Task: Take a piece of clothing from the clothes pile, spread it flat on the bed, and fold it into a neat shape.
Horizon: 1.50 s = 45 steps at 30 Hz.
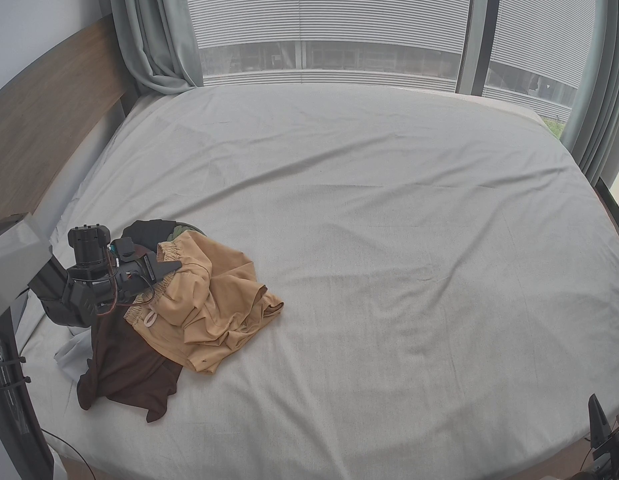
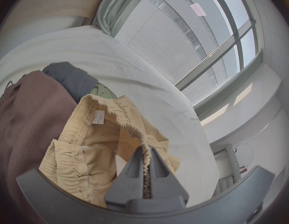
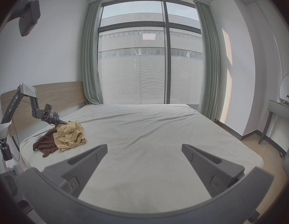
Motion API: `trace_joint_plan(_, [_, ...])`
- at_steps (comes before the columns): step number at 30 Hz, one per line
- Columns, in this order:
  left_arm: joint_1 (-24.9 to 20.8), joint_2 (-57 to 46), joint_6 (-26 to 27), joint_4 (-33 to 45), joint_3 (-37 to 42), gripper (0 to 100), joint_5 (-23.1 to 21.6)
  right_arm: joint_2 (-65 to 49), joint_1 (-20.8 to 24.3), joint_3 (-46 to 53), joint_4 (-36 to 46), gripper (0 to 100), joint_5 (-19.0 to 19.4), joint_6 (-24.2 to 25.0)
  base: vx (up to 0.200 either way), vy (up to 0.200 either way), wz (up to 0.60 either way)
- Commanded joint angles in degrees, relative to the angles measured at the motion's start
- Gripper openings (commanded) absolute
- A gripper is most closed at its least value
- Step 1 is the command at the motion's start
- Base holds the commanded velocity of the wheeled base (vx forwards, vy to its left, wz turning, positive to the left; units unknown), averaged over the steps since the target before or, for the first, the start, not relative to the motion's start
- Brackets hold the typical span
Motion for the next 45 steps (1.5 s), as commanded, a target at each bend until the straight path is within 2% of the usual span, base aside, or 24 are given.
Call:
trace_joint_plan(1, [-0.13,-3.16,-3.33,-0.27,0.77,0,-0.49,-0.93,0.01,1.01,-0.03,100,0.01,-0.06,0.0,0.0,0.0])
trace_joint_plan(6, [-0.13,-10.98,-15.55,-1.94,2.44,0,-0.66,-0.84,0.01,1.01,-0.03,100,0.01,-0.06,0.0,0.0,0.0])
trace_joint_plan(9, [-0.13,-14.14,-18.27,-3.61,4.46,0,-0.57,-0.93,0.01,1.01,-0.03,100,0.01,-0.06,0.0,0.0,0.0])
trace_joint_plan(18, [-0.57,-21.35,-19.85,-5.72,10.43,0,-0.13,-0.93,0.01,1.01,-0.03,100,0.01,-0.06,0.0,0.0,0.0])
trace_joint_plan(31, [-1.89,-31.02,-19.94,-5.28,13.51,0,-0.66,-0.75,-0.17,1.01,-0.03,100,0.01,-0.06,0.0,0.0,0.0])
trace_joint_plan(38, [-2.24,-32.51,-19.94,-5.46,15.0,0,-0.57,-0.75,-0.17,1.01,-0.03,100,0.01,0.03,0.0,0.0,0.0])
trace_joint_plan(45, [-4.88,-33.04,-19.94,-5.72,16.85,0,-0.49,-0.84,0.01,1.01,-0.03,100,0.01,0.03,0.0,0.0,0.0])
